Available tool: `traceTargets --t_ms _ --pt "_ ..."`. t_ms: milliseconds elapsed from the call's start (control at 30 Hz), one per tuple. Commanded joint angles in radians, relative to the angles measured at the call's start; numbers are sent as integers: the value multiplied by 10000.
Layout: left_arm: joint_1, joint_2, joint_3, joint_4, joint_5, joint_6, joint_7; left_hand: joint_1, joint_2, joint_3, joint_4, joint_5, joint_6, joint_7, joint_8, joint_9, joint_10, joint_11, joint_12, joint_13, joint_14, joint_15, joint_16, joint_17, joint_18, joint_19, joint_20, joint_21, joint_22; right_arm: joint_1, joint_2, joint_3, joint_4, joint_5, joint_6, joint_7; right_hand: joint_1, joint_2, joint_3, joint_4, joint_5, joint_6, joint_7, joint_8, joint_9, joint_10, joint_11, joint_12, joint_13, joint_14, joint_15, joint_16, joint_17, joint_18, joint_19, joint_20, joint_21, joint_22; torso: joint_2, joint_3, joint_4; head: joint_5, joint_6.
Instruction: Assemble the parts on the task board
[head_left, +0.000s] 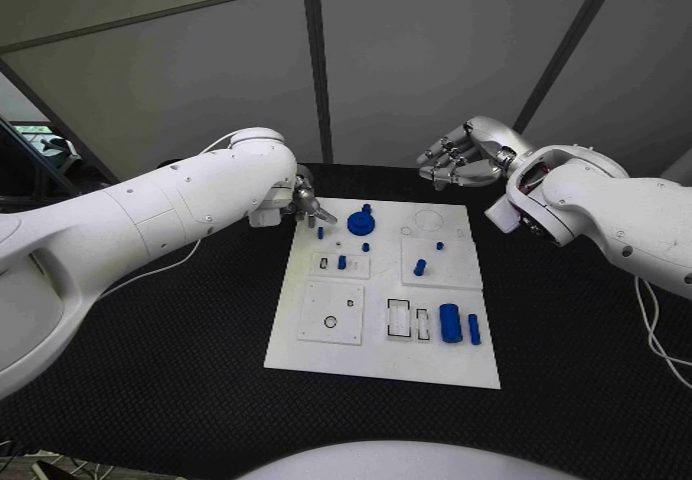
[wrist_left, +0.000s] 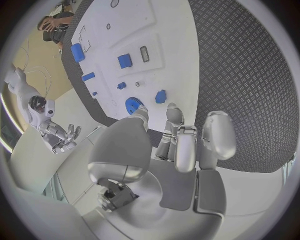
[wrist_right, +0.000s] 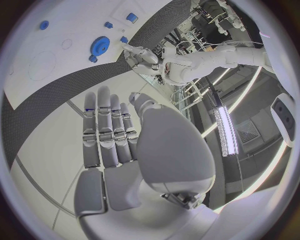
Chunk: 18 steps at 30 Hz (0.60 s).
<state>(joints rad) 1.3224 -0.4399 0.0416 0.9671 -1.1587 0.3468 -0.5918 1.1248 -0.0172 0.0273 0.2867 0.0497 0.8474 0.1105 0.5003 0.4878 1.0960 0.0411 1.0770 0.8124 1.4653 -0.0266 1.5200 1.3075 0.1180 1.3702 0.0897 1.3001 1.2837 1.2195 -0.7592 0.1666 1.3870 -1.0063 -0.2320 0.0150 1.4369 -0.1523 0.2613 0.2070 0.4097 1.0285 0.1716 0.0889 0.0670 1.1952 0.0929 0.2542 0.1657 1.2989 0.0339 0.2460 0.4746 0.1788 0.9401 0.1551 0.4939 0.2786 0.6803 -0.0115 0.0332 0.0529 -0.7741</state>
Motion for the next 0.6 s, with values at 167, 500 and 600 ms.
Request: traceTargets --t_ms 167,500,600 --pt "-19 47 -37 -105 -109 377 145 73 217 -128 -24 45 266 -57 129 2 114 -72 88 39 747 1 27 1880 -391 98 -53 73 70 14 18 5 -4 -19 56 77 -99 -6 38 20 52 32 34 -40 13 3 42 -48 -13 -13 72 -66 -3 28 -23 72 -47 -10 -7 6 9 -5 -13" --pt "-53 115 -55 -154 -109 482 181 264 358 -146 -74 47 408 -130 258 59 182 -137 137 77 761 -54 45 1906 -404 138 -100 113 138 14 28 5 -5 -19 68 78 -99 -6 38 20 52 32 34 -40 13 3 42 -48 -13 -13 72 -66 -3 28 -23 72 -47 -10 3 6 -2 -1 -37" --pt "-58 124 -57 -162 -109 440 180 350 442 -121 -93 49 423 -147 289 78 190 -153 137 69 762 -69 46 1907 -403 138 -116 107 142 14 24 5 -5 -19 68 75 -99 -6 38 20 52 32 34 -40 13 3 42 -48 -13 -13 72 -66 -3 28 -23 72 -47 -10 -2 4 7 -8 -38"
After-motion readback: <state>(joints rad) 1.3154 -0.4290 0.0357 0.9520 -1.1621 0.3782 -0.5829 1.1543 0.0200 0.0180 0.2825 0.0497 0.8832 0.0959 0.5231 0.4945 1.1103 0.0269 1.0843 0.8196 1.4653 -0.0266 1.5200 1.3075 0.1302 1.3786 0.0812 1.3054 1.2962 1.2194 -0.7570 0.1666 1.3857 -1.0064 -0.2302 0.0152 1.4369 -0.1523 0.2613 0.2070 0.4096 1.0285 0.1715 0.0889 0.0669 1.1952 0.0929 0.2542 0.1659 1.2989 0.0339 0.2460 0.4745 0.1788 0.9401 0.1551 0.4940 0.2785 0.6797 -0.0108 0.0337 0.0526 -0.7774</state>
